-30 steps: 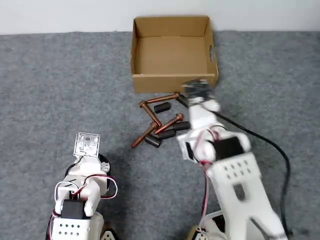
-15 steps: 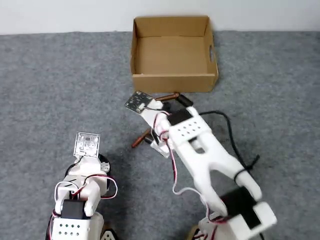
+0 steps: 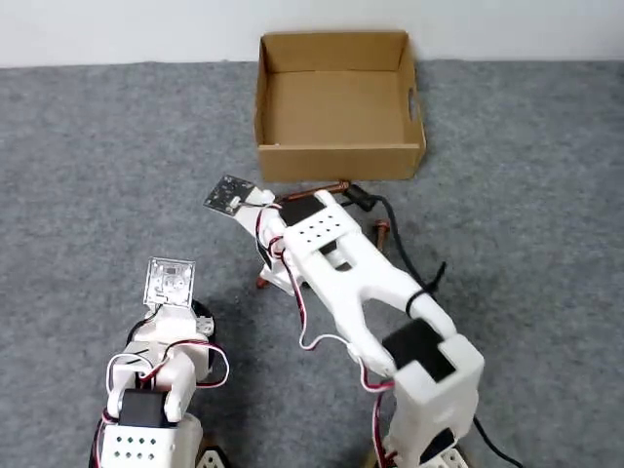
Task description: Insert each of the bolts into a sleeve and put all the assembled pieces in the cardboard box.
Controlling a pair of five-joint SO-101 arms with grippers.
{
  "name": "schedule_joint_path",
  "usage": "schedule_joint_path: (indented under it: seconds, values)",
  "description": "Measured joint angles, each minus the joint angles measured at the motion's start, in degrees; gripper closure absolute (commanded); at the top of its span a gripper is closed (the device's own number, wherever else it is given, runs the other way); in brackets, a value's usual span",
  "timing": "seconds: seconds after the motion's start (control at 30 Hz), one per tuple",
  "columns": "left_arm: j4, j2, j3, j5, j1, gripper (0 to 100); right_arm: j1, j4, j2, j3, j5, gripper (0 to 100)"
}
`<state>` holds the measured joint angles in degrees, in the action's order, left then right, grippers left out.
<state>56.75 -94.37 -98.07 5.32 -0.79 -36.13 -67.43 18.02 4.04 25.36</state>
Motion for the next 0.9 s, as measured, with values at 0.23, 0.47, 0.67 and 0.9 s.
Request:
schedule_joint_path:
  seconds: [0.23, 0.47, 0.67, 0.9]
  values:
    - [0.0, 0.0, 0.0, 0.0, 0.0, 99, 0.4, 0.4, 5.7, -2.8, 0.1, 85.5]
    - [0.0, 0.0, 0.0, 0.0, 0.0, 99, 0.4, -0.2, 10.0, -7.6, 0.0, 86.2]
    - [0.0, 0.0, 0.0, 0.0, 0.0, 99, 0.5, -3.3, 11.8, -11.0, 0.0, 85.8]
    - [0.0, 0.0, 0.0, 0.0, 0.0, 99, 0.1, -10.5, 14.2, -12.5, 0.1, 85.8]
